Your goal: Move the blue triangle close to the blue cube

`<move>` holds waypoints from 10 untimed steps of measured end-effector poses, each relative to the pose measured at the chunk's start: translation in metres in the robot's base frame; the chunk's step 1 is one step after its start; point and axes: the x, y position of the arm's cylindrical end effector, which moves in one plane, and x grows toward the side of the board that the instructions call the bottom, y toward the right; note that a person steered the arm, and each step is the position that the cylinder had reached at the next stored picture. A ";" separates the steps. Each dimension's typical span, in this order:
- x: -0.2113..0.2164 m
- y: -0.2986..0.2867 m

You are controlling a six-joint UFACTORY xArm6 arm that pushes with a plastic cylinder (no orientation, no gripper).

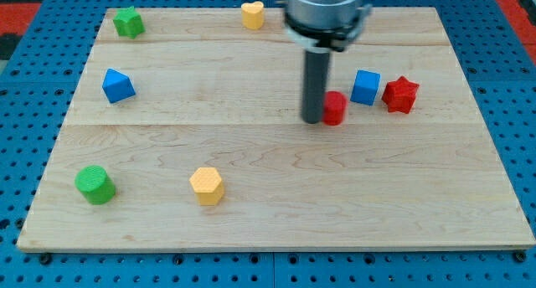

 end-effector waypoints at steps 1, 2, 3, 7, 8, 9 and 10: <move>-0.004 0.006; -0.008 -0.098; -0.028 -0.236; -0.057 -0.314; -0.071 -0.340; -0.076 -0.228; -0.063 -0.139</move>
